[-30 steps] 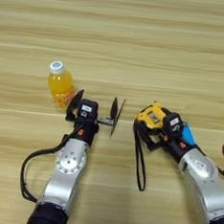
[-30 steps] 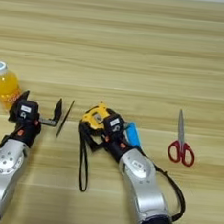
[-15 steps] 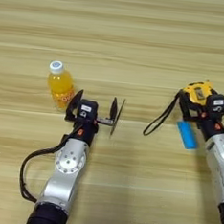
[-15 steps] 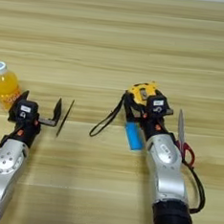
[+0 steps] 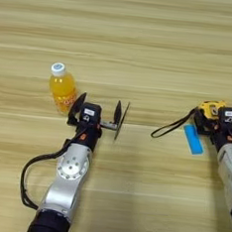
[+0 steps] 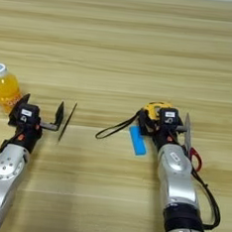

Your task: Move the objects on the table

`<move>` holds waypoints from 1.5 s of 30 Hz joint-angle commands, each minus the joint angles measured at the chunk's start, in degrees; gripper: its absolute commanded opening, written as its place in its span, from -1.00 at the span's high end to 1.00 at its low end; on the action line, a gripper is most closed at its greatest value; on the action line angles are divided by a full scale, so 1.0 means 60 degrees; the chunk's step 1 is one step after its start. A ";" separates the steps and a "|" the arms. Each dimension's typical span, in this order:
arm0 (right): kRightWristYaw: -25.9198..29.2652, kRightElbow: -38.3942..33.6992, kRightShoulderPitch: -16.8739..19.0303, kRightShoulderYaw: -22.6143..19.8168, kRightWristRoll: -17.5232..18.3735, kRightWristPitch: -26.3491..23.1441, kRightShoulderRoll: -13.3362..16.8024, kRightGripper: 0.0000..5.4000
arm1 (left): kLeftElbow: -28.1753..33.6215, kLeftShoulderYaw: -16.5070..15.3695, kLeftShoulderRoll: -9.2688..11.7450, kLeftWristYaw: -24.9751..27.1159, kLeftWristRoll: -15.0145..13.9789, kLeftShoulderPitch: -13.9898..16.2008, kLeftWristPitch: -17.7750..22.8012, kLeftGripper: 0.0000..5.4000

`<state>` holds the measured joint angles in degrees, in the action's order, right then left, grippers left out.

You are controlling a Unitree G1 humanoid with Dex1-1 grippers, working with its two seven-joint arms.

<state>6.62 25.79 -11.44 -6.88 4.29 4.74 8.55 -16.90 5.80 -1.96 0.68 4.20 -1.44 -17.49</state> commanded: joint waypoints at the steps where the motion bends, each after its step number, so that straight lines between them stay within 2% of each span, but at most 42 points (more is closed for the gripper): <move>1: -0.0050 0.0134 -0.0371 -0.0095 0.0053 -0.0182 0.0065 -0.67 | 0.0106 0.0010 0.0011 0.0024 0.0008 0.0029 0.0154 -1.00; 16: -0.0111 0.0581 -0.0512 -0.0051 -0.0095 -0.0442 0.0080 -0.67 | 0.0124 -0.0020 0.0033 0.0080 -0.0030 0.0024 0.0185 -1.00; 17: -0.0111 0.0589 -0.0518 -0.0052 -0.0096 -0.0447 0.0078 -0.78 | 0.0094 -0.0033 0.0040 0.0082 -0.0032 0.0010 0.0182 -1.00; 23: -0.0075 0.0545 -0.0521 -0.0060 -0.0059 -0.0390 0.0055 -0.99 | -0.0003 -0.0099 0.0088 0.0097 -0.0035 -0.0057 0.0223 -1.00; 28: -0.0102 0.0184 -0.0357 -0.0067 -0.0064 -0.0168 0.0033 -0.99 | -0.0006 -0.0117 0.0075 0.0096 -0.0027 -0.0060 0.0231 -1.00; 31: -0.0141 -0.0337 -0.0078 -0.0032 -0.0101 -0.0129 0.0004 -0.99 | 0.0011 -0.0110 0.0057 0.0073 -0.0008 -0.0042 0.0235 -1.00; 41: -0.0504 -0.3432 0.1482 0.0233 -0.0209 -0.0673 -0.0335 -0.99 | 0.0052 -0.0048 0.0009 0.0037 0.0048 -0.0008 0.0265 -1.00; 45: -0.0527 -0.4535 0.2375 0.0567 -0.0394 -0.0925 -0.0467 -0.99 | 0.0088 -0.0021 0.0001 0.0017 0.0064 -0.0002 0.0279 -1.00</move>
<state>3.94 1.55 -0.01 -4.59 2.79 0.62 6.33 -16.54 5.37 -1.67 1.01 4.19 -1.46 -16.58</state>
